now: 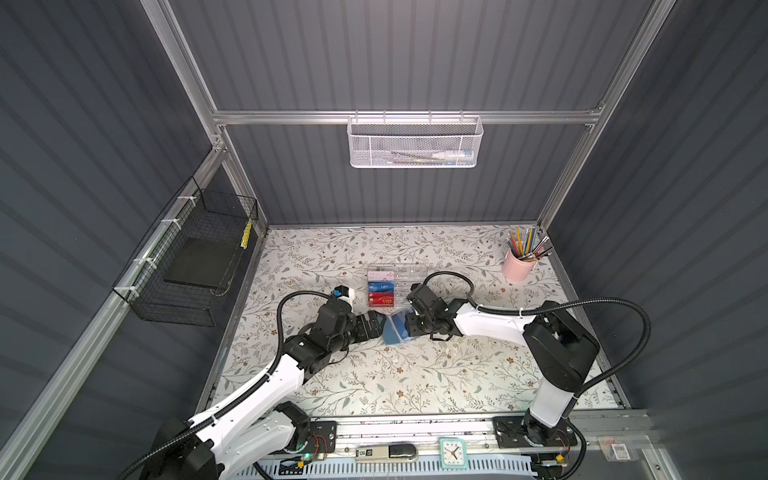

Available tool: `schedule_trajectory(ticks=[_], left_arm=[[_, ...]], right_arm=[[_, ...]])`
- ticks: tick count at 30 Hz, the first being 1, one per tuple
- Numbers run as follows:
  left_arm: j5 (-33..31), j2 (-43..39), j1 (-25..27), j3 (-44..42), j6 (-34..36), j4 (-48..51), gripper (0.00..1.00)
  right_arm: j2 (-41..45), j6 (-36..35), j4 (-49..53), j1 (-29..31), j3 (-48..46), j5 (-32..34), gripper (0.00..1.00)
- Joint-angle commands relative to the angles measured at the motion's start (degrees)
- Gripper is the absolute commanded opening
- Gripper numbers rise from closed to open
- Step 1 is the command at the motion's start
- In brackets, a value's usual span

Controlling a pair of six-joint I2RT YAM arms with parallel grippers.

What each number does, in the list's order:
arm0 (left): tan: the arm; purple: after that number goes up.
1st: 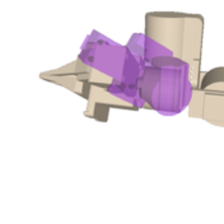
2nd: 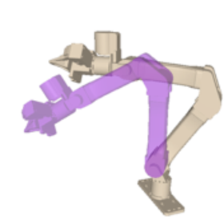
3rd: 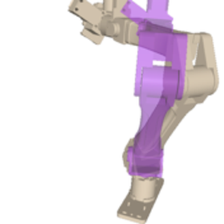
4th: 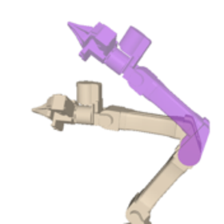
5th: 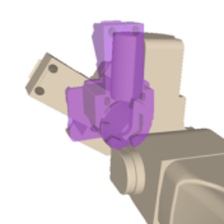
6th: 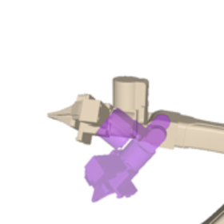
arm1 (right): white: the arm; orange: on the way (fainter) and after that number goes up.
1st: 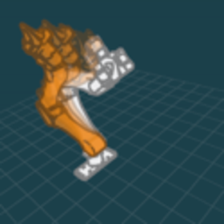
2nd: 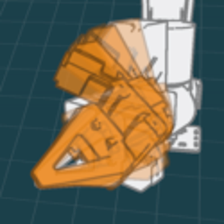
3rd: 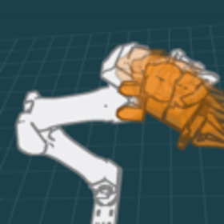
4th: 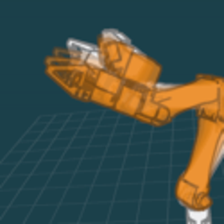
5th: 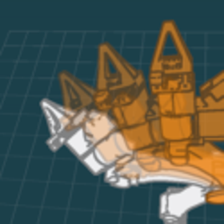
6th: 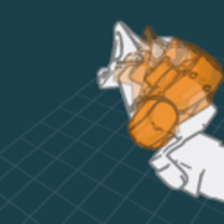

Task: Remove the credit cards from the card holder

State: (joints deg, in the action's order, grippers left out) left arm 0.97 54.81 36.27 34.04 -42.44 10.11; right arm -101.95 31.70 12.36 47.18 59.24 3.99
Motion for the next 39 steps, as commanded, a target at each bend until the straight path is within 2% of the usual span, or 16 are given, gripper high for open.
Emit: schedule_trajectory(ticks=[1, 5, 12, 14, 17, 23, 31, 39], left_arm=[[-1.66, -2.14, -0.50, 2.40, -0.34, 3.65, 1.00], [4.32, -0.52, -0.50, 3.17, -4.72, -2.19, 1.00], [17.35, 12.12, -0.18, 3.57, -19.17, -25.92, 1.00], [17.48, 15.12, 0.51, 4.30, -21.33, -30.04, 1.00], [17.23, 17.92, 1.34, 5.99, -21.76, -30.80, 1.00], [16.96, 22.30, 1.35, 2.96, -24.85, -36.13, 1.00], [13.30, 22.10, 0.93, -4.81, -26.27, -37.99, 1.00], [12.98, 24.17, -0.12, -9.16, -26.42, -40.56, 1.00]], right_arm=[[-0.47, 0.58, 2.26, -0.20, -1.65, 0.50, 0.53], [0.62, 0.56, 1.91, -0.24, -2.59, 0.74, 0.54], [1.40, 1.28, 0.02, -0.84, -4.45, -0.47, 0.54], [1.72, 1.34, -0.47, -0.86, -5.07, -0.70, 0.54], [1.88, 1.45, -0.92, -1.04, -5.66, -0.87, 0.54], [3.01, 1.83, -2.65, -1.70, -7.69, -1.97, 0.54], [4.05, 1.70, -3.37, -1.78, -8.94, -2.27, 0.54], [4.57, 2.13, -5.00, -2.09, -10.10, -3.25, 0.54]])
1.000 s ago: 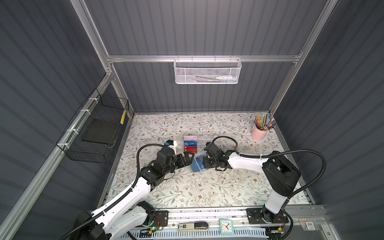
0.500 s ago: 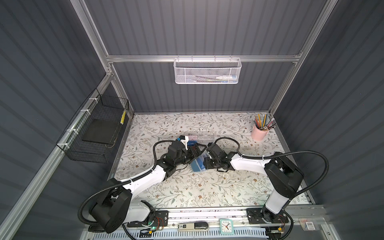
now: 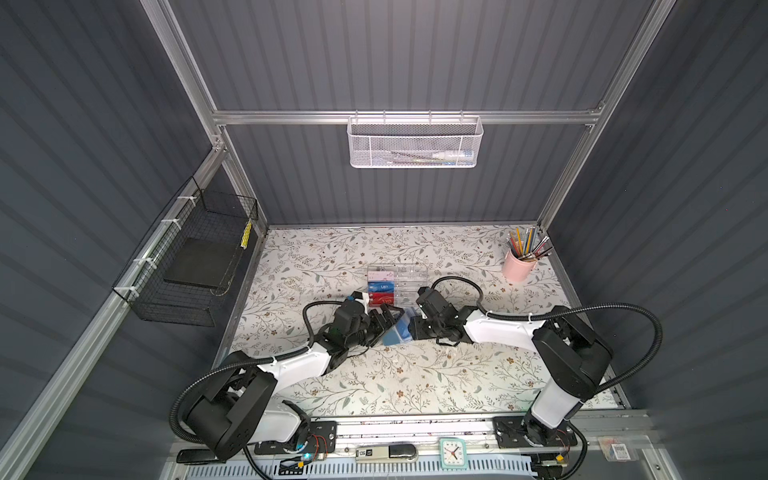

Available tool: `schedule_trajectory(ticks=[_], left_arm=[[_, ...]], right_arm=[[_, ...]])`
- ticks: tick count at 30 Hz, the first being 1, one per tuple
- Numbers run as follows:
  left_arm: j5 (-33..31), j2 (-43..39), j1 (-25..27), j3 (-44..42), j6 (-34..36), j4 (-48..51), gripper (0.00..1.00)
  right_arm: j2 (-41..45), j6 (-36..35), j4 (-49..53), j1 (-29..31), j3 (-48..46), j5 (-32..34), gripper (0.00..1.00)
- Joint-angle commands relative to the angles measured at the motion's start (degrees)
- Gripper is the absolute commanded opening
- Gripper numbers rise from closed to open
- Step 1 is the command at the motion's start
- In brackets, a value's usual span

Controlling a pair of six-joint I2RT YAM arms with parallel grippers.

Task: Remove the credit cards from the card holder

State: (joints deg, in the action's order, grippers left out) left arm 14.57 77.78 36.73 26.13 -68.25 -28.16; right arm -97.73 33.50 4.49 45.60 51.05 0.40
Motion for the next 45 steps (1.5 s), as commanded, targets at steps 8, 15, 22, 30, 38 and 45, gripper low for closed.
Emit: schedule_trajectory(ticks=[8, 15, 22, 30, 38, 45], left_arm=[[0.87, 6.66, -2.00, -2.41, 0.99, -6.28, 0.98], [3.56, 12.26, -2.21, 0.15, 3.65, -8.53, 0.86], [3.89, 13.63, -2.27, 2.91, 7.19, -5.60, 0.77], [5.16, 11.56, -2.27, 6.50, 12.36, 0.94, 0.71], [7.35, 13.14, -2.24, 8.80, 13.93, 1.65, 0.67], [8.49, 14.80, -2.19, 9.12, 14.25, 0.29, 0.60]], right_arm=[[2.04, 0.28, 1.90, -1.30, -2.26, -1.35, 0.54], [1.85, -0.78, 2.89, -2.42, -0.77, -2.22, 0.54], [1.92, -1.29, 2.52, -3.36, -0.50, -3.22, 0.54], [2.76, -1.25, 1.20, -4.60, -0.79, -4.61, 0.50], [1.72, -1.15, -0.03, -5.08, -0.89, -5.96, 0.43], [2.48, -0.20, -2.38, -5.09, -3.92, -7.35, 0.37]])
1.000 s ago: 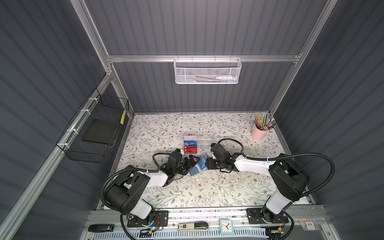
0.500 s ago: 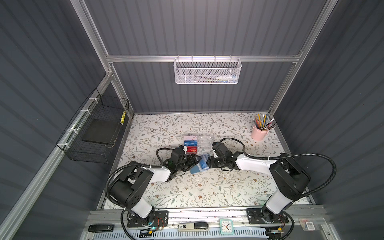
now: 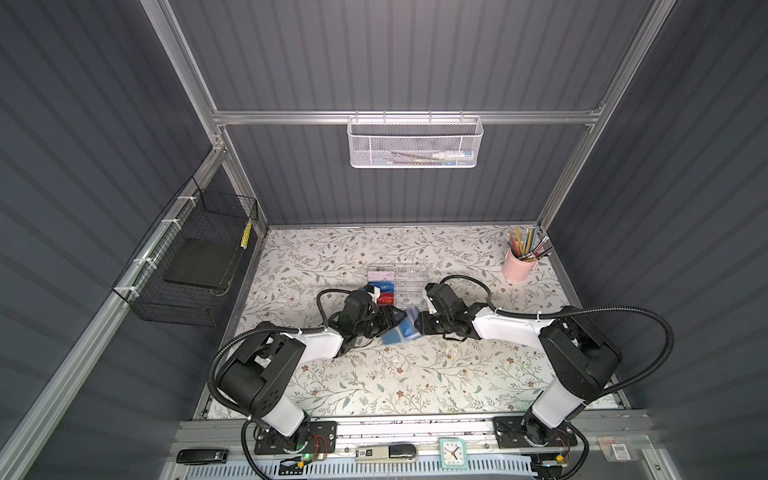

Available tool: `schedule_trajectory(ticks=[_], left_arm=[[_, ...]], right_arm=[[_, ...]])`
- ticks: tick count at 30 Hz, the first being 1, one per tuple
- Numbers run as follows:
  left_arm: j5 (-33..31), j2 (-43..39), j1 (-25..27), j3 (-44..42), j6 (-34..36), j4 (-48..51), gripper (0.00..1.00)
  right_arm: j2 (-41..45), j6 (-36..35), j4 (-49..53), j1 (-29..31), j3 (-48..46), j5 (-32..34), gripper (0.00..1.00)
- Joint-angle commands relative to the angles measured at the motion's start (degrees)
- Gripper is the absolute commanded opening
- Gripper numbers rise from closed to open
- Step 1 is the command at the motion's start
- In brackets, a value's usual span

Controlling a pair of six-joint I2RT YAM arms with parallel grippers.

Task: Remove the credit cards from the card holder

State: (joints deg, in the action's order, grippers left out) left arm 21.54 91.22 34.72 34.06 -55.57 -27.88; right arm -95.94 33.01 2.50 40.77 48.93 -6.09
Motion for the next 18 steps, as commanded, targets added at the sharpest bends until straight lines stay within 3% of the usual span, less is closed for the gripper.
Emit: schedule_trajectory(ticks=[1, 18], left_arm=[[1.66, 1.49, -0.18, 1.21, 1.52, -0.06, 0.60], [5.01, 7.06, -0.13, -0.14, -0.40, -10.51, 0.50]], right_arm=[[0.67, 0.30, -0.47, -0.25, -2.03, -0.86, 0.36], [-0.64, 1.89, -3.62, -0.26, -6.12, -1.38, 0.30]])
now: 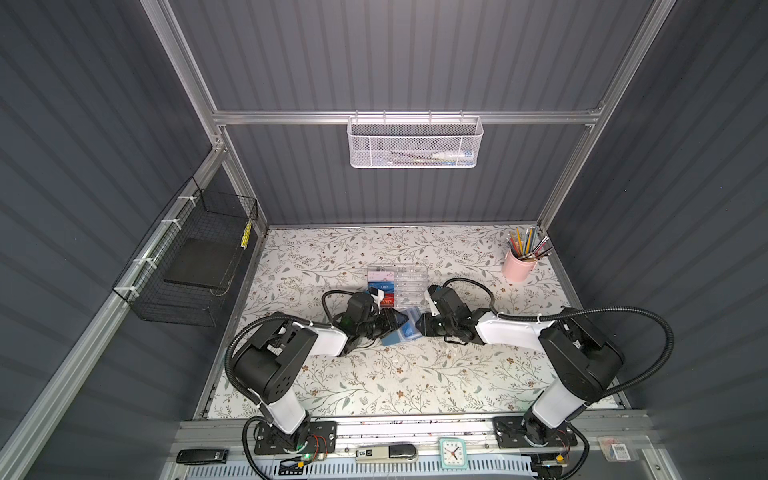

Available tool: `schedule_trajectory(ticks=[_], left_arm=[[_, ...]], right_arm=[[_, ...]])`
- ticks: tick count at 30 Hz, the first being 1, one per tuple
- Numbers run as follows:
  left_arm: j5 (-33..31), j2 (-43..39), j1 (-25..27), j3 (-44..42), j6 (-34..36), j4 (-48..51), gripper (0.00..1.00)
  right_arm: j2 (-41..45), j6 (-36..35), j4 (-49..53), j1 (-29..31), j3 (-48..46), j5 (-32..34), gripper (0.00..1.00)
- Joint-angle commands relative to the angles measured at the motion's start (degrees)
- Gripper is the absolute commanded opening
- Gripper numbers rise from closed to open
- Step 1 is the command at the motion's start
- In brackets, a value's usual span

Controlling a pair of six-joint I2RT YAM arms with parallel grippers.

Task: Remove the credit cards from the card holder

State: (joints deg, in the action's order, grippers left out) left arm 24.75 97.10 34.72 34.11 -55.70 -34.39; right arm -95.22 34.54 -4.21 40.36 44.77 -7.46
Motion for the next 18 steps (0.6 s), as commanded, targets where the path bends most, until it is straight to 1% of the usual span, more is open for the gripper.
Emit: schedule_trajectory(ticks=[1, 18], left_arm=[[1.96, 1.48, -0.18, -0.22, -0.36, -4.59, 0.50], [2.76, 1.51, -0.09, -1.81, -0.99, -8.73, 0.46]], right_arm=[[-1.46, 0.43, 3.11, 0.17, -2.06, 0.08, 0.30], [-2.16, 1.14, 1.30, 0.07, -3.11, -0.53, 0.29]])
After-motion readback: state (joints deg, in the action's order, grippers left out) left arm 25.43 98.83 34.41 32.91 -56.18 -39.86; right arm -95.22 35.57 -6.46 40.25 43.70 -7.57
